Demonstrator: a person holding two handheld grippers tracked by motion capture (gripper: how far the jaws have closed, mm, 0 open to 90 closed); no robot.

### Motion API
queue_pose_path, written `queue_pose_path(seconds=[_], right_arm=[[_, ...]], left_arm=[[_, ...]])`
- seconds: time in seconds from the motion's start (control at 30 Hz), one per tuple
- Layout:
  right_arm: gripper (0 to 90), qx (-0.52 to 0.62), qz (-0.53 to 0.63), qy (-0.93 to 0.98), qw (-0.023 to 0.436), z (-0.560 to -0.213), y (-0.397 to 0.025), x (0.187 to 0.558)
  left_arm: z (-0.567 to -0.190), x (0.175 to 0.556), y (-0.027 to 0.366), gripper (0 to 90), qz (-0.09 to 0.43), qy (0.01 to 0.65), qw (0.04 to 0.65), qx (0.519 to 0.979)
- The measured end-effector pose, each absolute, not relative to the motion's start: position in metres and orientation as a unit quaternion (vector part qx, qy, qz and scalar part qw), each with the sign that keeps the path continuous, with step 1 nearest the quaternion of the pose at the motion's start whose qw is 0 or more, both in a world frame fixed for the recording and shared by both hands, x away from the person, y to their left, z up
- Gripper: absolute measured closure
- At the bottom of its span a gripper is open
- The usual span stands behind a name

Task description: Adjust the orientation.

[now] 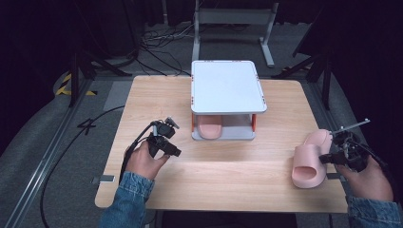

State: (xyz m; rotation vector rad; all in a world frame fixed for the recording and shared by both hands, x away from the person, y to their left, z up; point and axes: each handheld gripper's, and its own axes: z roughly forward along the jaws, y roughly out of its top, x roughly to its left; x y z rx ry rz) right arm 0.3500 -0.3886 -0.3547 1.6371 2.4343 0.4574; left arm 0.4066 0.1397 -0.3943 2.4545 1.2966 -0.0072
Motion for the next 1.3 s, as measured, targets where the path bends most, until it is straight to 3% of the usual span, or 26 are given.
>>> queue_pose_path(seconds=[0.17, 0.3, 0.53, 0.77, 1.0, 1.17, 1.3], right_arm=[[84.0, 0.561, 0.143, 0.812, 0.079, -0.358, -0.394, 0.341], [81.6, 0.561, 0.131, 0.816, 0.046, -0.367, -0.398, 0.337], [78.0, 0.513, 0.112, 0.85, 0.03, -0.4, -0.363, 0.352], [64.2, 0.49, 0.117, 0.863, 0.038, -0.394, -0.359, 0.35], [54.1, 0.491, 0.141, 0.855, 0.084, -0.377, -0.376, 0.347], [41.9, 0.468, 0.128, 0.869, 0.093, -0.389, -0.369, 0.362], [35.9, 0.439, 0.134, 0.885, 0.073, -0.399, -0.359, 0.368]], left_arm=[[-0.394, 0.405, 0.142, 55.7, -0.002, 0.464, 0.184, 0.867], [-0.395, 0.405, 0.144, 55.8, -0.002, 0.465, 0.182, 0.866], [-0.394, 0.405, 0.143, 55.8, 0.001, 0.462, 0.181, 0.868], [-0.396, 0.405, 0.144, 55.8, -0.002, 0.465, 0.18, 0.867], [-0.396, 0.405, 0.144, 55.8, 0.005, 0.461, 0.176, 0.87], [-0.397, 0.405, 0.142, 55.8, 0.0, 0.465, 0.176, 0.868], [-0.398, 0.405, 0.144, 55.8, -0.002, 0.467, 0.175, 0.866]])
